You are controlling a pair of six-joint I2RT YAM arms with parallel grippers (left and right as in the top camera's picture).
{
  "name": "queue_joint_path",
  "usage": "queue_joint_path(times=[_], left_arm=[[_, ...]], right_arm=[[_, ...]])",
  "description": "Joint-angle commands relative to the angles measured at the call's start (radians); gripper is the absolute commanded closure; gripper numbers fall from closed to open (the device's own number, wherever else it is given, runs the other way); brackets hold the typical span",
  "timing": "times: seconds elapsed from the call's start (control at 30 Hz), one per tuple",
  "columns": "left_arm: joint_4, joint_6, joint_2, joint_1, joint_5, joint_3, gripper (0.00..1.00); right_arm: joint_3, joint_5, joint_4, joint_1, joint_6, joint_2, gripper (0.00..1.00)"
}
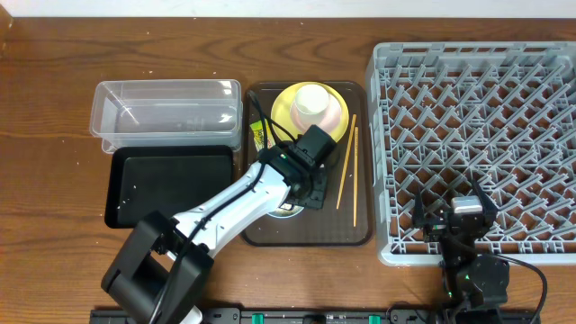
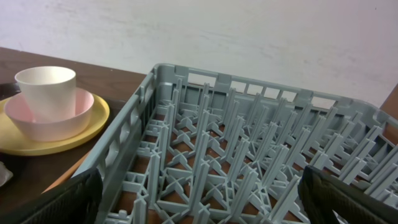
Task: Sort waste into correct bins and load items into the dishwasher rack
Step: 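Move the left gripper over the light-blue rice bowl and lower, then grasp the rim of the light-blue bowl with the left gripper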
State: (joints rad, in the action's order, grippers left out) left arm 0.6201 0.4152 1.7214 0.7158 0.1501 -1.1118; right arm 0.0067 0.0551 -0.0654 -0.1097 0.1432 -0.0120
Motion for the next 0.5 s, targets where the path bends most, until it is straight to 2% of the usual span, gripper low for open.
queue_joint_path(times=[0.0, 0.2, 0.3, 0.47], left_arm=[[-0.002, 0.002, 0.011, 0.010, -0.018, 0.010, 0.62], [-0.002, 0.002, 0.011, 0.010, -0.051, 0.010, 0.62], [-0.002, 0.002, 0.011, 0.010, -0.062, 0.011, 0.69], [0.003, 0.002, 0.011, 0.010, -0.117, 0.011, 0.71]], right_arm=[[-0.001, -0.003, -0.003, 0.001, 0.004, 0.007, 0.01], [-0.001, -0.003, -0.003, 0.001, 0.004, 0.007, 0.01], [-0.001, -0.003, -0.003, 0.001, 0.004, 0.007, 0.01], [-0.001, -0.003, -0.003, 0.001, 0.004, 0.007, 0.01]])
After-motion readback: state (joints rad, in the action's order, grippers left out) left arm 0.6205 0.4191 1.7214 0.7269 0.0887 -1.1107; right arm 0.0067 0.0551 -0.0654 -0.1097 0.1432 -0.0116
